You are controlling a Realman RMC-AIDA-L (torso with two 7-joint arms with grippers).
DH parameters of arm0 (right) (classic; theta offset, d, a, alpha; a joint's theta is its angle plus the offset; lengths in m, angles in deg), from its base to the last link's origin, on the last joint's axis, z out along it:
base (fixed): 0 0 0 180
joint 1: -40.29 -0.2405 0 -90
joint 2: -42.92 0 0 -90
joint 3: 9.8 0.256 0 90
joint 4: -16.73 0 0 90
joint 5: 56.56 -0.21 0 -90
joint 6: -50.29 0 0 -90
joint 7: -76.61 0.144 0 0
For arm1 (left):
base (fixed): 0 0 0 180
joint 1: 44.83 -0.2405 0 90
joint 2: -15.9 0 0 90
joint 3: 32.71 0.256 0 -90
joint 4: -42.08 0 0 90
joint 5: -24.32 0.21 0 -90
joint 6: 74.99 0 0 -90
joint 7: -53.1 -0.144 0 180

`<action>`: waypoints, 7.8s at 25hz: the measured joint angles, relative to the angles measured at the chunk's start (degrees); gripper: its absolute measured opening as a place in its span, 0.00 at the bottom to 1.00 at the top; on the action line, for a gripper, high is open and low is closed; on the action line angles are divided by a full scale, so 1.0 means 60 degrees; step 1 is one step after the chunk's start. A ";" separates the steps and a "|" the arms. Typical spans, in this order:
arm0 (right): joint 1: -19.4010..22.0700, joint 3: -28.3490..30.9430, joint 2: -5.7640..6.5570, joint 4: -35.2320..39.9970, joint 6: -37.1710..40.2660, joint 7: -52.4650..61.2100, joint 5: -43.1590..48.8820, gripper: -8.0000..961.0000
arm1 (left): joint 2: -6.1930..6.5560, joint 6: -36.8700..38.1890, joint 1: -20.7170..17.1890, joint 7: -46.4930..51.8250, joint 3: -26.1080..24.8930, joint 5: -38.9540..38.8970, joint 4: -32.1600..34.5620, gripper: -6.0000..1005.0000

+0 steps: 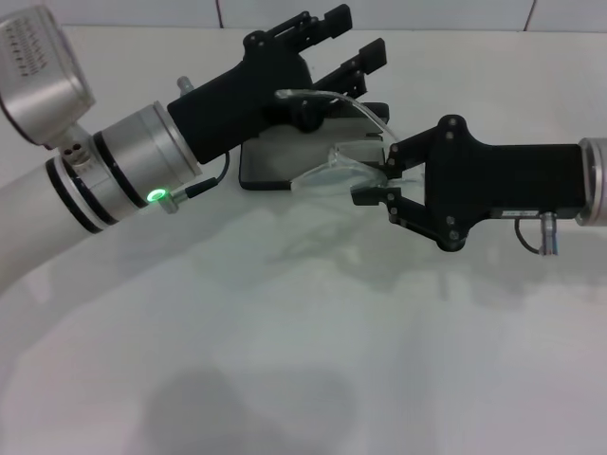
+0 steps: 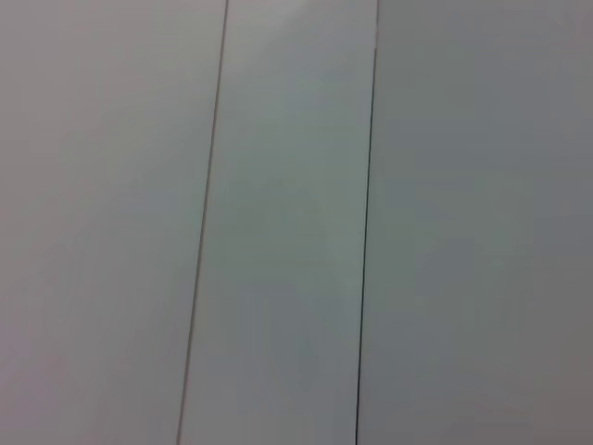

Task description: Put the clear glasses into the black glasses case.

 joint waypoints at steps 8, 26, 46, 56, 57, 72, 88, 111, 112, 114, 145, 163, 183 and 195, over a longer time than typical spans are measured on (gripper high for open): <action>0.0031 0.0009 0.0000 -0.0024 -0.0102 0.0170 -0.0095 0.13 | 0.0005 0.0173 -0.0089 -0.0012 -0.0004 0.0010 0.0013 0.57; 0.0122 0.0036 0.0014 -0.0142 -0.0445 0.0421 -0.0276 0.13 | 0.0006 0.0409 -0.0102 -0.0015 0.0120 0.0142 -0.0012 0.57; 0.1076 -0.4303 -0.0016 0.2531 -0.8436 0.0645 0.0818 0.13 | 0.0088 -0.0302 -0.1330 -0.0494 -0.1955 -0.0810 -0.0518 0.57; 0.0901 -0.6279 -0.0013 0.2773 -1.0700 0.0650 0.0665 0.13 | 0.0052 -0.0311 -0.1242 -0.0424 -0.1875 -0.0704 -0.0580 0.57; 0.0829 -0.6401 -0.0014 0.2731 -1.0803 0.0651 0.0573 0.13 | 0.0049 -0.0311 -0.1238 -0.0424 -0.1875 -0.0698 -0.0582 0.57; -0.0109 -0.8891 -0.0015 0.2377 -1.4100 0.0657 -0.0994 0.13 | 0.0033 -0.0310 -0.1242 -0.0428 -0.1869 -0.0465 -0.0595 0.57; -0.0319 -0.9124 -0.0015 0.2063 -1.4385 0.0930 -0.1385 0.13 | 0.0020 -0.0206 -0.1296 -0.0478 -0.1806 -0.0211 -0.0603 0.57; -0.0349 -0.9404 -0.0016 0.2223 -1.4303 0.0934 -0.1486 0.25 | 0.0019 -0.0207 -0.1266 -0.0464 -0.1743 -0.0212 -0.0603 0.57; -0.0350 -0.9403 -0.0015 0.2224 -1.4303 0.0934 -0.1492 0.25 | 0.0015 -0.0207 -0.1268 -0.0470 -0.1743 -0.0212 -0.0602 0.57; -0.0357 -0.9403 -0.0015 0.2226 -1.4313 0.0934 -0.1499 0.25 | 0.0012 -0.0207 -0.1272 -0.0472 -0.1743 -0.0212 -0.0602 0.57; -0.1014 -1.0249 -0.0015 0.1723 -1.5496 0.0881 -0.1484 0.25 | 0.0020 -0.0208 -0.1246 -0.0454 -0.1626 -0.0212 -0.0603 0.57; -0.0906 -1.0592 -0.0015 0.2052 -1.5808 0.0847 -0.1450 0.16 | 0.0015 -0.0192 -0.1315 -0.0465 -0.1619 -0.0211 -0.0602 0.57; -0.1668 -1.0905 -0.0014 0.1404 -1.6050 0.0814 -0.2743 0.22 | 0.0020 -0.0193 -0.1322 -0.0453 -0.1507 -0.0211 -0.0604 0.57; -0.1805 -1.1225 -0.0015 0.1365 -1.6136 0.0368 -0.3328 0.21 | 0.0020 -0.0193 -0.1340 -0.0481 -0.1509 -0.0240 -0.0578 0.57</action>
